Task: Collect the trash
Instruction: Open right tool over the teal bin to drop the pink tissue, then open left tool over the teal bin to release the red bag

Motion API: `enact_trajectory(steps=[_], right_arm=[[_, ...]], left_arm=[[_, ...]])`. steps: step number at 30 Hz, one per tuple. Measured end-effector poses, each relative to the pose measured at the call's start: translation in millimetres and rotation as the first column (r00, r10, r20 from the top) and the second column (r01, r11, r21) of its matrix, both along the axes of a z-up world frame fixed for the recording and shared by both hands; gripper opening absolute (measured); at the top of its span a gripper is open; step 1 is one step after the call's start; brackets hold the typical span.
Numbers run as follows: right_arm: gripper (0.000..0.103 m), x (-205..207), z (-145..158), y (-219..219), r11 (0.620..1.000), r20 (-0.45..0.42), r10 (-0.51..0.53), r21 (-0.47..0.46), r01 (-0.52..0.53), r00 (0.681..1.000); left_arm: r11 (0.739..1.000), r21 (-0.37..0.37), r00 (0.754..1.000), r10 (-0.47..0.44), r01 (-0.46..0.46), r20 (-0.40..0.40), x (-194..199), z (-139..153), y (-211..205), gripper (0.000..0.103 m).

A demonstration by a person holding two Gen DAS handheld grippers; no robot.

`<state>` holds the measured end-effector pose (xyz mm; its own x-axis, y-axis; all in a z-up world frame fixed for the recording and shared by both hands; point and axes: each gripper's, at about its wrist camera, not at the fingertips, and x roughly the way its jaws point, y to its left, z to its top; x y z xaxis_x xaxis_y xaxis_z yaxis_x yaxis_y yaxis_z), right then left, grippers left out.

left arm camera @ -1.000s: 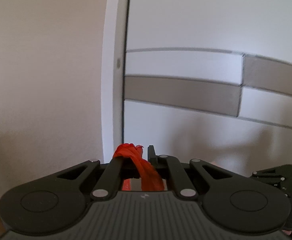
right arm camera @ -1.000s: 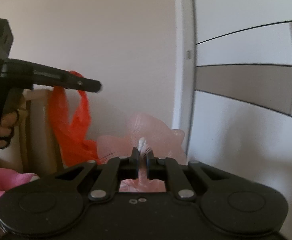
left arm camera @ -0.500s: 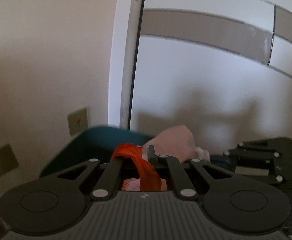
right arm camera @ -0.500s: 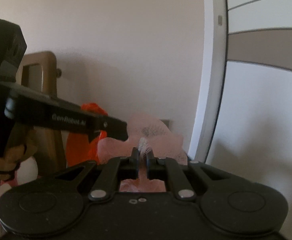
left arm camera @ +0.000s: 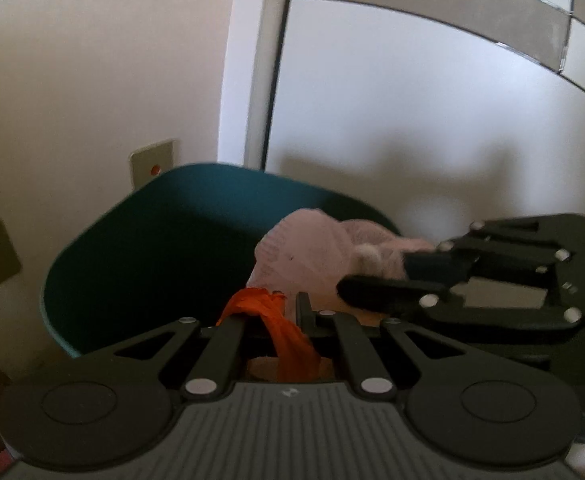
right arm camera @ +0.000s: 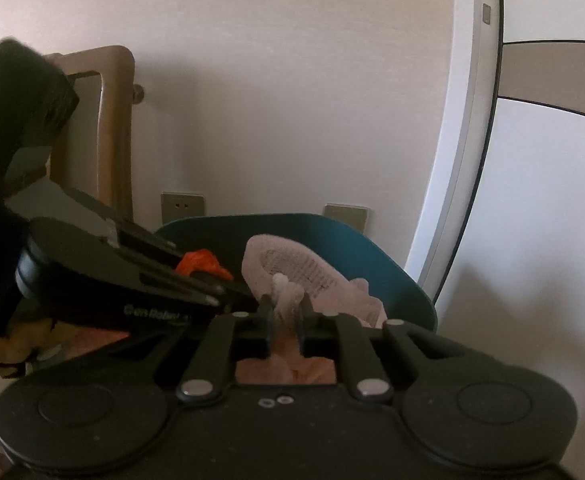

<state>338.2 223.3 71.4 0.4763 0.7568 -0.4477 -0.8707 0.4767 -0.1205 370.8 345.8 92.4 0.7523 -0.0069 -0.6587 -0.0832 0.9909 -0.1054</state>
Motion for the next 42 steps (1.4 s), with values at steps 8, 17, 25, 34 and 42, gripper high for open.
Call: enact_trajectory(steps=[8, 17, 25, 34, 42], right_arm=[[0.05, 2, 5, -6, 0.999, -0.003, -0.025, 0.021, 0.025, 1.0], [0.059, -3, 19, -30, 0.996, -0.033, -0.068, 0.057, 0.07, 0.997], [0.059, -23, 34, -80, 0.987, -0.076, -0.133, 0.084, 0.139, 0.988], [0.06, -72, 55, -162, 0.967, -0.09, -0.221, 0.108, 0.23, 0.971], [0.062, -126, 62, -246, 0.942, -0.095, -0.301, 0.13, 0.311, 0.949]], left_arm=[[0.994, -0.098, 0.999, 0.044, -0.044, -0.008, 2, -6, 22, 0.022], [0.992, -0.12, 0.999, 0.051, -0.049, 0.019, -1, 2, 14, 0.058], [0.997, -0.075, 0.999, 0.006, -0.003, 0.045, -22, 28, -23, 0.058], [0.998, -0.046, 0.996, -0.042, 0.046, 0.081, -62, 68, -75, 0.058], [0.994, -0.027, 0.99, -0.107, 0.11, 0.092, -98, 89, -131, 0.066]])
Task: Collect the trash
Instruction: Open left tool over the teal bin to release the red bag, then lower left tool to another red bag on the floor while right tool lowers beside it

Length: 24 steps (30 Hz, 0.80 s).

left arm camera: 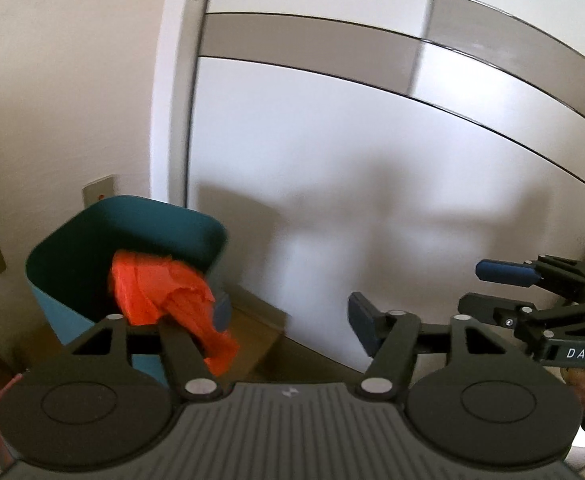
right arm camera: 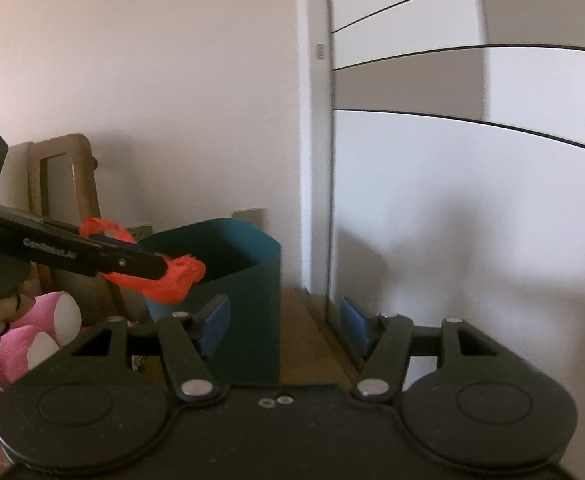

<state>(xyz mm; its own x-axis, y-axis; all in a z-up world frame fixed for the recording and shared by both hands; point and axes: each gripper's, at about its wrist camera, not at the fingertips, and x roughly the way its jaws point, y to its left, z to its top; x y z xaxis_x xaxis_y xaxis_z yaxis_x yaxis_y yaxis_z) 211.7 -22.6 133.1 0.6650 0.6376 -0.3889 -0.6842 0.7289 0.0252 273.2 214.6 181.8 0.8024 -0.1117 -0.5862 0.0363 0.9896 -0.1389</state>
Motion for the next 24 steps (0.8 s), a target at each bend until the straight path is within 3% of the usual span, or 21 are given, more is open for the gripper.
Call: enact_trajectory(steps=[4, 7, 15, 24], right_arm=[[0.063, -27, -4, -43, 0.999, -0.007, -0.042, 0.003, 0.042, 0.999], [0.064, -42, -8, -69, 0.997, -0.009, -0.073, 0.009, 0.073, 0.997], [0.065, -67, -24, -123, 0.988, -0.051, -0.13, 0.075, 0.134, 0.99], [0.065, -93, -50, -188, 0.971, -0.102, -0.236, -0.006, 0.237, 0.966]], left_arm=[[1.0, 0.005, 1.0, -0.024, 0.023, 0.012, -21, 3, -26, 0.067], [1.0, 0.01, 0.999, -0.021, 0.021, 0.026, -45, 7, -44, 0.075], [1.0, -0.009, 0.999, 0.03, -0.03, 0.045, -61, 8, -40, 0.084], [0.996, -0.062, 0.996, 0.065, -0.068, -0.054, -61, -42, -33, 0.084]])
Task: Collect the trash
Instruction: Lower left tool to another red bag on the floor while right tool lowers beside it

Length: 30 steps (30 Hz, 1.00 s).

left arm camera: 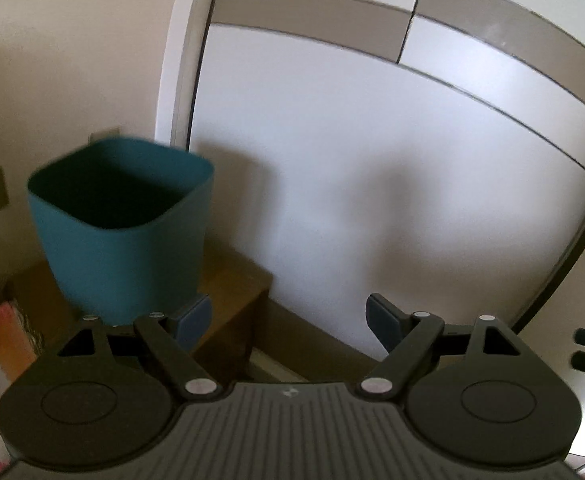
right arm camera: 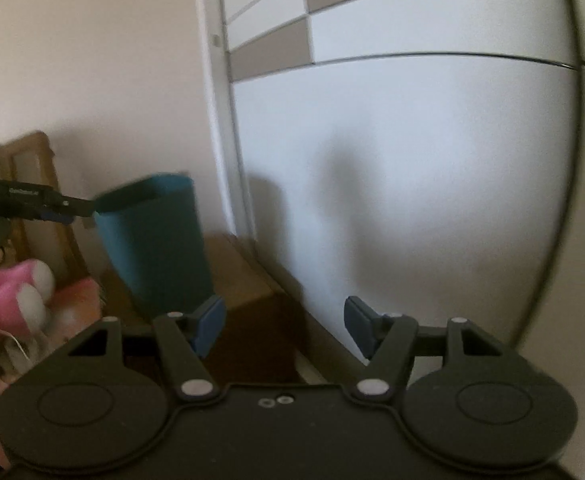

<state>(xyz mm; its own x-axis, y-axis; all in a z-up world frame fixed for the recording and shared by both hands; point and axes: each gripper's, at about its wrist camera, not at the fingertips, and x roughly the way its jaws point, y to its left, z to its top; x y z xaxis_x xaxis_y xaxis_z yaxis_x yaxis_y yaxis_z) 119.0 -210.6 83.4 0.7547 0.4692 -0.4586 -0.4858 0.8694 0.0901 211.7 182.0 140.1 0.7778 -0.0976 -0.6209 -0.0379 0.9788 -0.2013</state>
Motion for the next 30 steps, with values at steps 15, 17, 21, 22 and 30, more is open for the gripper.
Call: enact_trajectory(steps=[15, 17, 21, 22, 30], right_arm=[[0.066, -42, -63, -101, 0.963, -0.149, -0.247, 0.072, 0.26, 0.958], [0.066, -41, -68, -98, 0.966, -0.164, -0.24, 0.054, 0.252, 0.957], [0.066, -33, -76, -88, 0.973, -0.184, -0.219, 0.026, 0.228, 0.958], [0.066, -31, -78, -86, 0.975, -0.193, -0.214, 0.02, 0.222, 0.958], [0.066, -9, -97, -60, 0.987, -0.275, -0.161, -0.07, 0.148, 0.948]], left_arm=[[1.0, -0.013, 0.993, -0.009, 0.008, -0.12, -7, -80, -19, 0.084], [1.0, -0.018, 0.988, -0.002, -0.001, -0.157, -5, -101, -21, 0.084], [0.999, -0.032, 0.969, 0.008, -0.016, -0.246, 4, -148, -21, 0.084], [1.0, -0.026, 0.964, 0.011, -0.018, -0.266, 6, -162, -22, 0.084], [0.999, -0.004, 0.901, 0.044, -0.05, -0.432, 43, -279, -12, 0.084]])
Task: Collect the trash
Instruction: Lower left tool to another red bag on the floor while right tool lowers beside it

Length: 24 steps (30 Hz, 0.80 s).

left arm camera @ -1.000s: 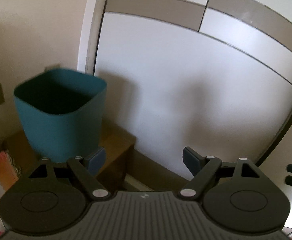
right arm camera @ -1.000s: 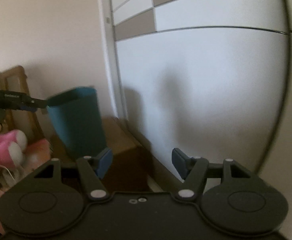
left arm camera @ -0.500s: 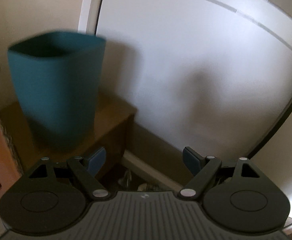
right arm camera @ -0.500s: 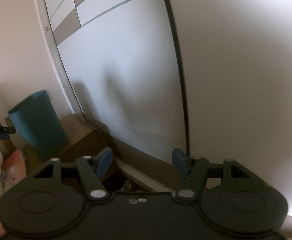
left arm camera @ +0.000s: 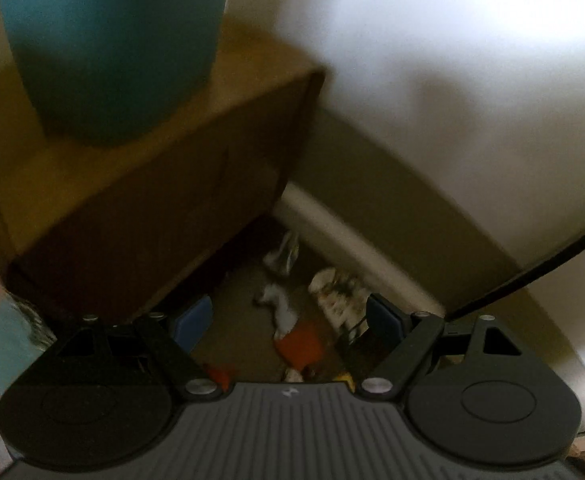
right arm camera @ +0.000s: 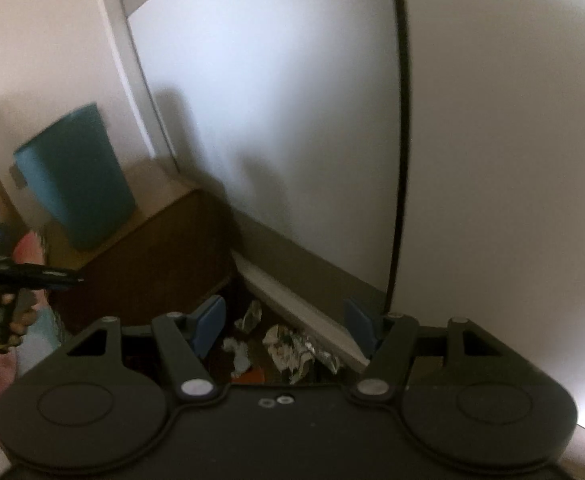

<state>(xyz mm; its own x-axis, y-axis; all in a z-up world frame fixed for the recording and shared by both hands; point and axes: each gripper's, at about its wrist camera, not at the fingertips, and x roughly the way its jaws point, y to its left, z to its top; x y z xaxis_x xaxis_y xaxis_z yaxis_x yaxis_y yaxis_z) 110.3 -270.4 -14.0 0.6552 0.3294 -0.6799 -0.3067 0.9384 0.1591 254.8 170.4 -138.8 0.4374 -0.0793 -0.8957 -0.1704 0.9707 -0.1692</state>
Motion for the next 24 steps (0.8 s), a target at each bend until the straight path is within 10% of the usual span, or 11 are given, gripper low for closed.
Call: enact_trajectory(steps=[13, 24], right_arm=[[0.066, 6, -14, -2, 0.991, -0.284, 0.047, -0.111, -0.081, 0.958], [0.066, 61, -81, -4, 0.993, -0.516, -0.013, -0.107, -0.049, 0.856]], left_arm=[[0.997, 0.065, 0.92, -0.015, 0.044, -0.391, 54, -241, 13, 0.084], [0.986, 0.082, 0.708, -0.048, 0.148, -0.704, 57, -436, 23, 0.084]])
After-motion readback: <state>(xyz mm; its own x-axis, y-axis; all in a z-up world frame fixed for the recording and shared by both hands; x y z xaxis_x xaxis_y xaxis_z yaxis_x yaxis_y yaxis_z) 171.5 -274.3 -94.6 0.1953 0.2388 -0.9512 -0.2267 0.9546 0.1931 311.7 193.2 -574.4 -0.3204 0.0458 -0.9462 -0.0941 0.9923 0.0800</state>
